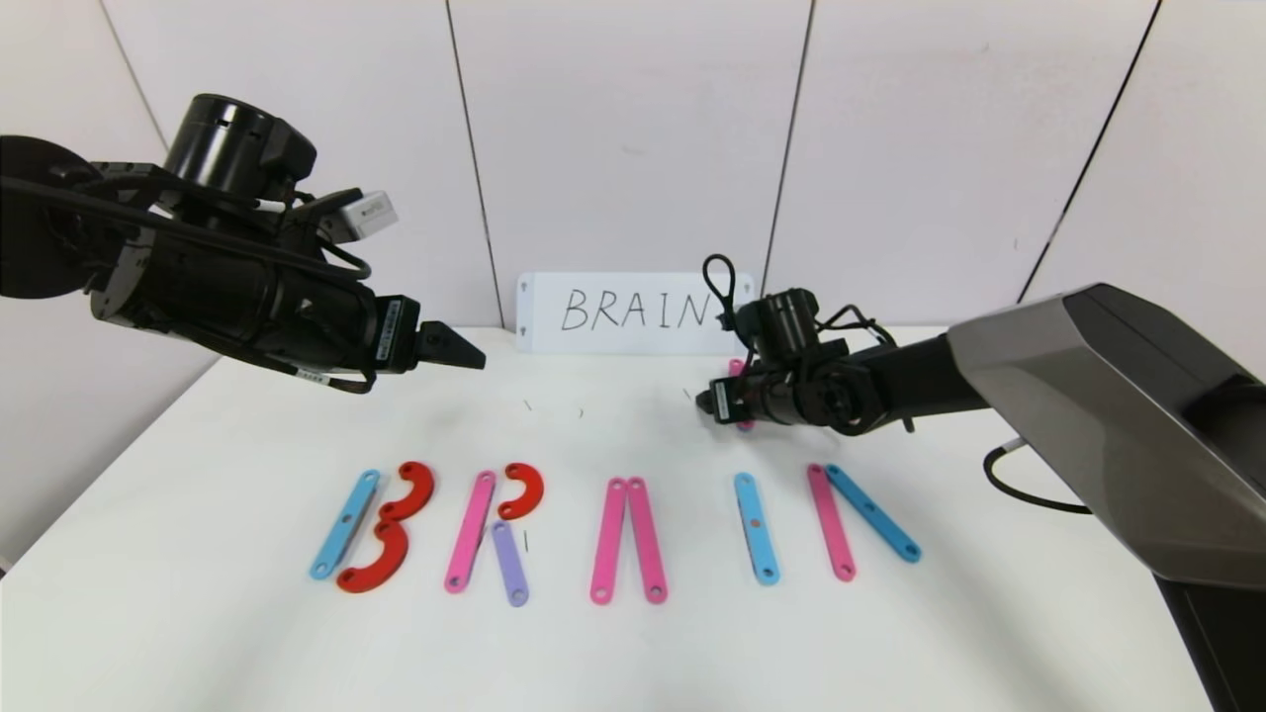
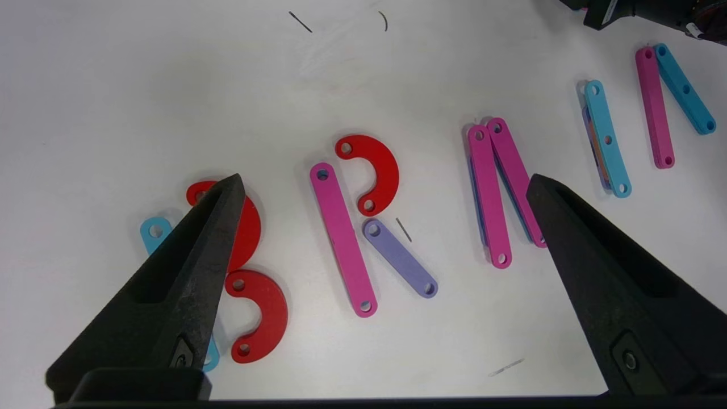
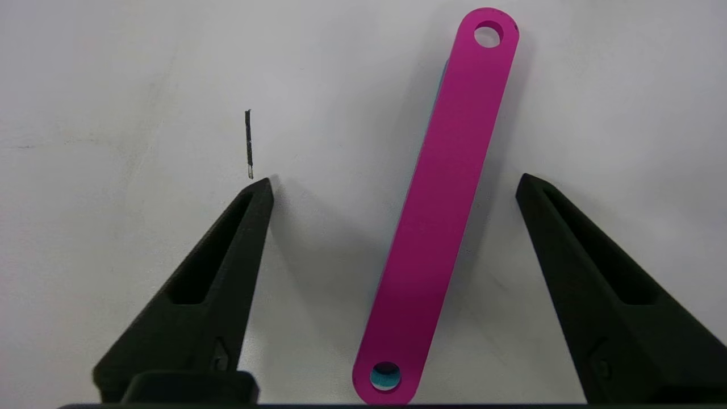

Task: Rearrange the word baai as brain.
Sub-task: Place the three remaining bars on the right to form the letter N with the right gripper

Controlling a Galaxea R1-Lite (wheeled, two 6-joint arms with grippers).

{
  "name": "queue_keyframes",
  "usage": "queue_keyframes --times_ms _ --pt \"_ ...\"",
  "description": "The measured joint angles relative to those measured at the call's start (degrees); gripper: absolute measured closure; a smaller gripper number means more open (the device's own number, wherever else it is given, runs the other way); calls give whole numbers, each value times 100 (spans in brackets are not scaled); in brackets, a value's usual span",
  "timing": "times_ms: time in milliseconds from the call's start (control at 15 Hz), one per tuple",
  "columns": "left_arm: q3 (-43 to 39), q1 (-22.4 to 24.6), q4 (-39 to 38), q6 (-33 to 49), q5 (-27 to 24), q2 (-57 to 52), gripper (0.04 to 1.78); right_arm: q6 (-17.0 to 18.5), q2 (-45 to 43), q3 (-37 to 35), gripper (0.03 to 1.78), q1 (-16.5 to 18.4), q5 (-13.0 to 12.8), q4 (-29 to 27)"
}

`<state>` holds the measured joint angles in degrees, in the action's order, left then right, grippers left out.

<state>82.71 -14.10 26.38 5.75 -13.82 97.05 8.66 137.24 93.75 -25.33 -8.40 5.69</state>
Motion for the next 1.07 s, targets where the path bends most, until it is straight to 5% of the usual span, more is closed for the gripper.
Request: queue_keyframes --times_ms 333,467,1067 --pt "0 -4 0 0 2 -5 8 0 18 -4 128 -5 2 4" --pt "0 -2 0 0 0 -6 8 0 18 -6 148 -7 -2 6" --pt "-2 -17 0 6 2 -9 8 88 -607 -485 151 130 5 -35"
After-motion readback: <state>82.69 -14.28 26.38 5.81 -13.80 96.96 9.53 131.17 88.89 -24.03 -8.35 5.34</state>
